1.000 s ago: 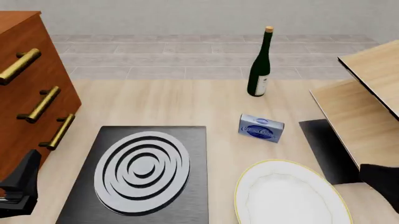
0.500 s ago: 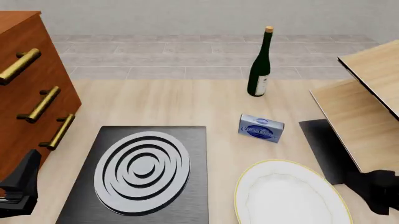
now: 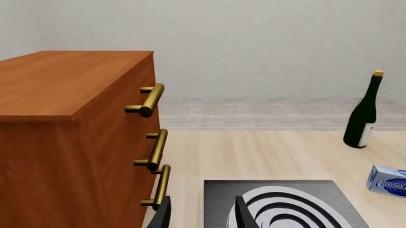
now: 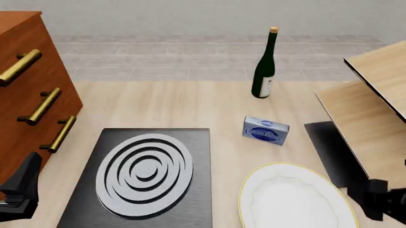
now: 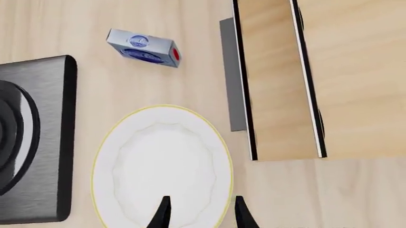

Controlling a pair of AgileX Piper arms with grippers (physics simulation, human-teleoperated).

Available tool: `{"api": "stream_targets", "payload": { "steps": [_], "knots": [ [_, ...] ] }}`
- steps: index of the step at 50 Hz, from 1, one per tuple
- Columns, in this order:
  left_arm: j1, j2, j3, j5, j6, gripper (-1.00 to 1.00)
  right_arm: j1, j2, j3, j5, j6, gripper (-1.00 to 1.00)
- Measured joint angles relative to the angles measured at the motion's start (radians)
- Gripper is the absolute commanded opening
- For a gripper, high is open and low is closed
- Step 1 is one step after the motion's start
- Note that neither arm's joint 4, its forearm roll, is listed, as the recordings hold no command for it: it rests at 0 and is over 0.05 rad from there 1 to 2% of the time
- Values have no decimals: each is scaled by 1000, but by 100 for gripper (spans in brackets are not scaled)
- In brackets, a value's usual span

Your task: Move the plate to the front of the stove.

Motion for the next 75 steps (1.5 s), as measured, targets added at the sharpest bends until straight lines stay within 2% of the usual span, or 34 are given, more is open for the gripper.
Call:
{"api": "stream_targets", "payload": {
  "steps": [14,28,37,58,75],
  "knots": [
    [0,0,0,0,0,100,-48,45,91,-83,-16,100],
    [0,0,0,0,0,100,-100,98,118,-128,-41,100],
    [0,0,0,0,0,100,-118,143,151,-182,-38,100],
    [0,0,0,0,0,100,-164,297,258,-390,-62,100],
    [0,0,0,0,0,100,-148,286,325,-424,-39,100]
  ]
}}
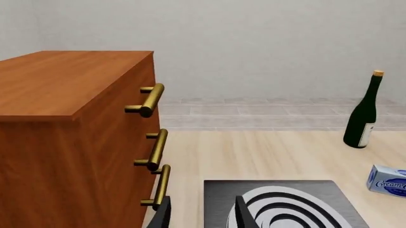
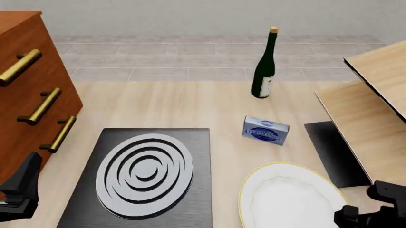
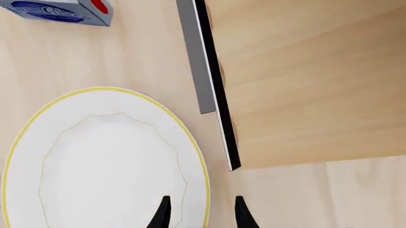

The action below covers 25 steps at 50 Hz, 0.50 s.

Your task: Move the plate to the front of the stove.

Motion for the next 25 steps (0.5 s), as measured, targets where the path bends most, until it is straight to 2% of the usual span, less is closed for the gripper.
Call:
{"api": "stream_targets", "payload": {
  "steps": [12,25],
  "knots": [
    [0,0,0,0,0,100,39,-15,37,-17,36,100],
    [0,0,0,0,0,100,81,22,89,-101,73,100]
  ]
}}
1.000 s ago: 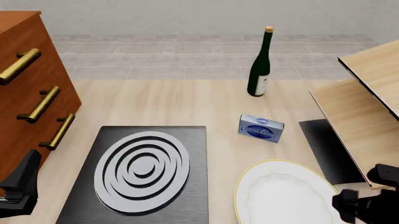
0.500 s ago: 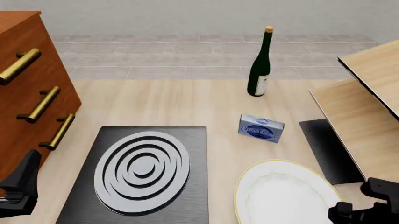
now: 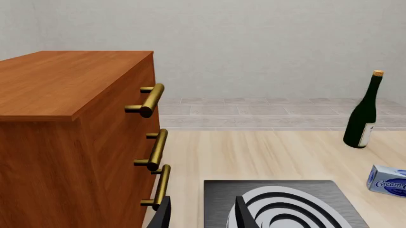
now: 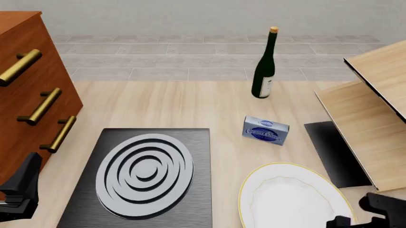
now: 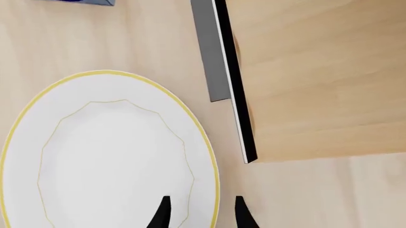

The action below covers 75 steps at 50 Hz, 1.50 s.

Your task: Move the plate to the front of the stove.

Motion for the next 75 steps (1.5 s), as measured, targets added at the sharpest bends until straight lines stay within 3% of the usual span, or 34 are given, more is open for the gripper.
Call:
{"api": "stream_targets", "payload": {
  "steps": [26,27,35,44,59,75],
  "knots": [
    [0,0,0,0,0,100,31,61,13,-64,59,100],
    [0,0,0,0,0,100,30,62,14,-66,58,-100],
    [0,0,0,0,0,100,17,62,12,-90,23,-100],
    [0,0,0,0,0,100,9,12,-10,-48,8,-100],
    [0,0,0,0,0,100,46,-205,-60,152,20,-100],
    [0,0,0,0,0,100,57,-377,-151,357,-35,-100]
  ]
}}
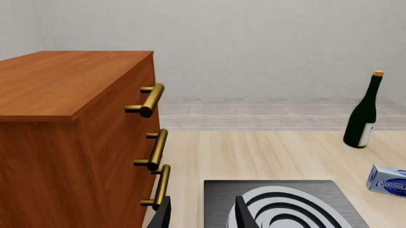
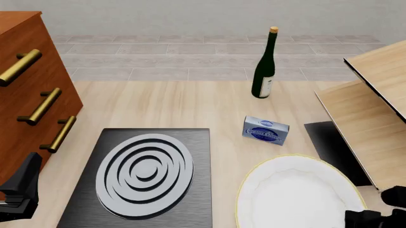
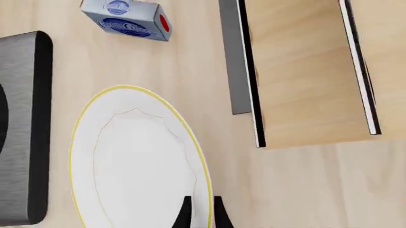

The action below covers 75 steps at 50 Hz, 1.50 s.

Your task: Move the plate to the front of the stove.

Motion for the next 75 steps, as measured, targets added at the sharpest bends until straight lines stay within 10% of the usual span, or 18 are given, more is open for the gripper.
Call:
{"api": "stream_targets", "payload": {
  "steps": [22,44,57,75],
  "knots": [
    [0,0,0,0,0,100,13,-94,-213,177,-14,-100],
    [0,0,0,0,0,100,61,-157,-396,251,255,-100],
    [0,0,0,0,0,100,116,-149,-427,218,337,-100],
    [0,0,0,0,0,100,217,63,-527,80,311,-100]
  ]
}}
